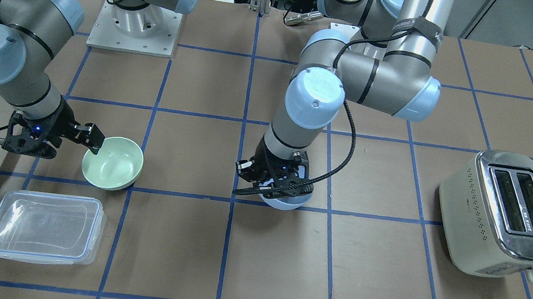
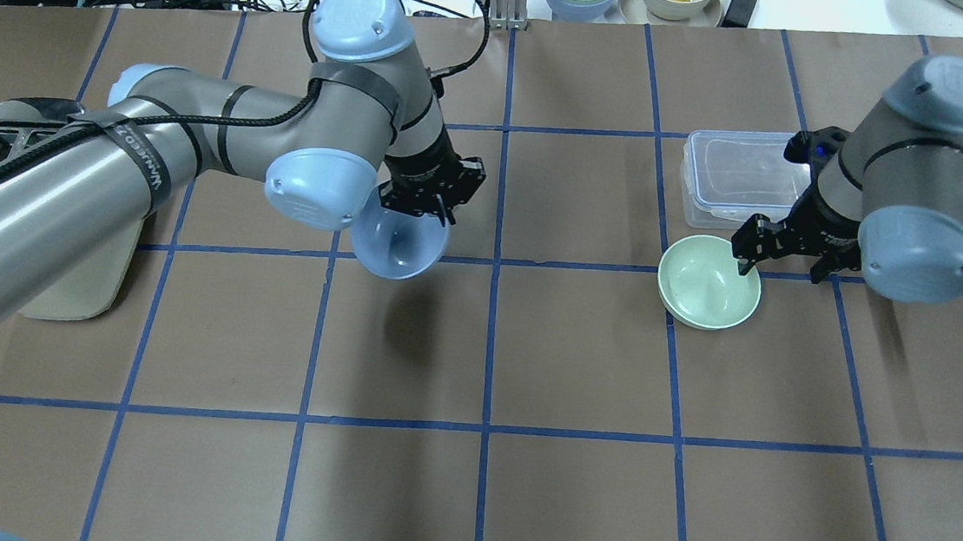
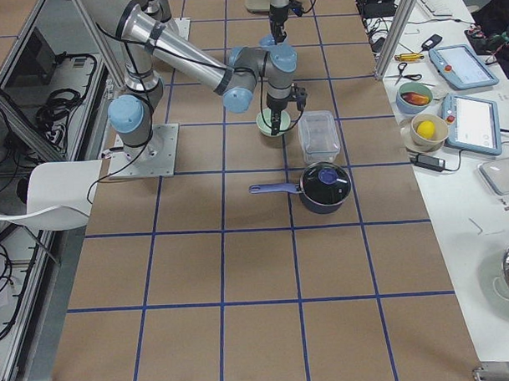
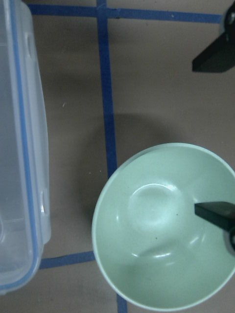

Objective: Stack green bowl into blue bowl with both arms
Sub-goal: 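Carry the blue bowl to center with left gripper while right grasps green bowl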

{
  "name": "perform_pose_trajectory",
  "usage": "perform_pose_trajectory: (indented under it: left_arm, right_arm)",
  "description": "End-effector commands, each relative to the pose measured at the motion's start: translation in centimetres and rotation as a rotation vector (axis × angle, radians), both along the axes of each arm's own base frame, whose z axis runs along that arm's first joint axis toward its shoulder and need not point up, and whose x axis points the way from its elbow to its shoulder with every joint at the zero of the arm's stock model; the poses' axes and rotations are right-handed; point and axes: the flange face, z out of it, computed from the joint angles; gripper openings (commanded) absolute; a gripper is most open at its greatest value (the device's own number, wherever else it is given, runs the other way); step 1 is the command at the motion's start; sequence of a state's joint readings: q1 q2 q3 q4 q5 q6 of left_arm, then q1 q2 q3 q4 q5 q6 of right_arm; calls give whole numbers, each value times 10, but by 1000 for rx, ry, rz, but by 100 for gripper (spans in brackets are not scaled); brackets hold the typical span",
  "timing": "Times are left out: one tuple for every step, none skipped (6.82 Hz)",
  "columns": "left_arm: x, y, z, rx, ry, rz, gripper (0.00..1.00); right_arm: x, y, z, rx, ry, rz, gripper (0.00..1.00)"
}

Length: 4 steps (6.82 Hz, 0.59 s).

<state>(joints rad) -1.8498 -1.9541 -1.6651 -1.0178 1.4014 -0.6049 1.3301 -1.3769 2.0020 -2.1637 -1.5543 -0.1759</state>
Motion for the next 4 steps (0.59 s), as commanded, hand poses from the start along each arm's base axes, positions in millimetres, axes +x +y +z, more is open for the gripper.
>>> perform_pose_trajectory:
  left_arm:
    - [-58, 12, -20, 23, 12, 50, 0]
    - [-60, 7, -41, 51, -5, 52, 0]
    - [-65, 0, -50, 57, -5, 53, 0]
    - [-71, -9, -50, 50, 1, 51, 0]
  right_arm:
    - [1, 4, -35, 7, -2, -3, 73]
    - [1, 4, -37, 12, -5, -3, 56]
    - [1, 4, -39, 15, -9, -3, 31]
    - [1, 3, -41, 18, -10, -3, 3]
